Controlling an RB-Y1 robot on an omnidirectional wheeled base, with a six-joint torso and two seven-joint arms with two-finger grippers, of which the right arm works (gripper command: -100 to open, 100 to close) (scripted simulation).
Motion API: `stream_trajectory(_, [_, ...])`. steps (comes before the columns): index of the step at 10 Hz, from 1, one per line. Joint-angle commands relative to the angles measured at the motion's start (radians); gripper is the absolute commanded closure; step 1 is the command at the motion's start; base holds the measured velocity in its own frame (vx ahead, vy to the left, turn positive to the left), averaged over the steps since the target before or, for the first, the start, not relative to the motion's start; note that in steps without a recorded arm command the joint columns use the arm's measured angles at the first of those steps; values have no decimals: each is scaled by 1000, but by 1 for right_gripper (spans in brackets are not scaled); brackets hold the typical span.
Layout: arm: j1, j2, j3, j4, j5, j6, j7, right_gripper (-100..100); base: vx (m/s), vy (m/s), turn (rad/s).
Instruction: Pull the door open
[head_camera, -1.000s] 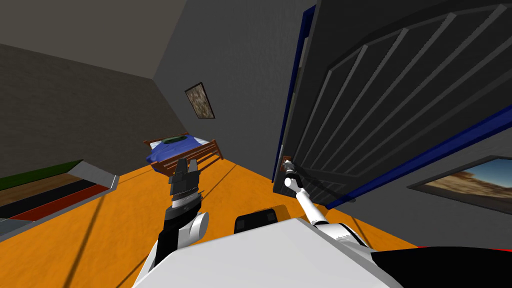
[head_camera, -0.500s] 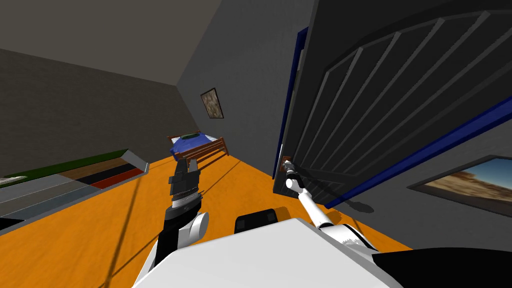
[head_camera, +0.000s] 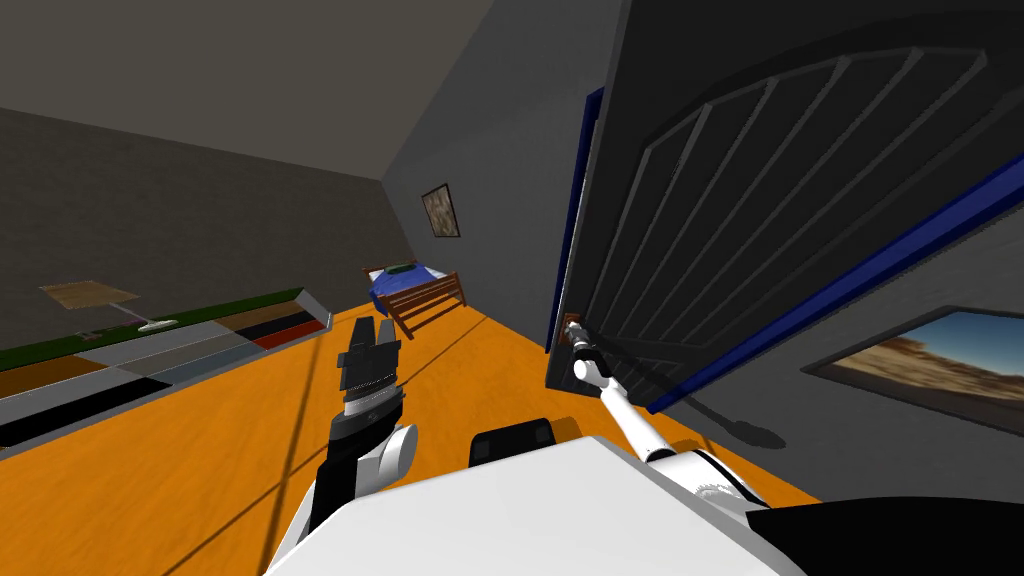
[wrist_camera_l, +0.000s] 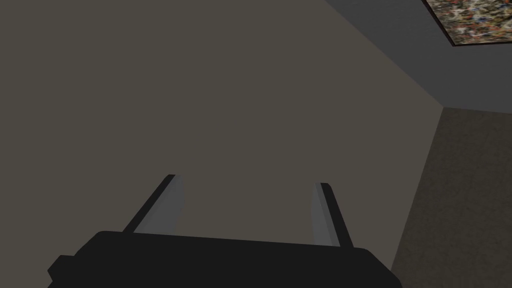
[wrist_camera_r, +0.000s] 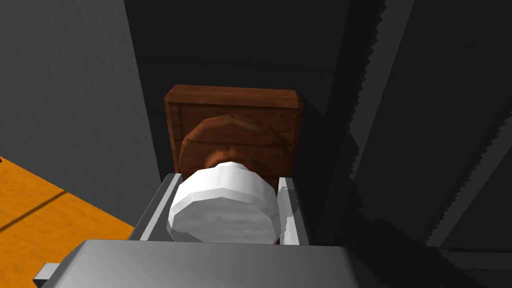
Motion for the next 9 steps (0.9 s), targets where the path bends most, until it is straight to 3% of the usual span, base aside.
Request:
stream_trajectory(1, [3, -6, 12, -10, 2, 0, -10, 100, -212, -24, 94])
stream_trajectory(9, [31, -60, 91, -54, 11, -8, -78, 100, -202, -51, 103])
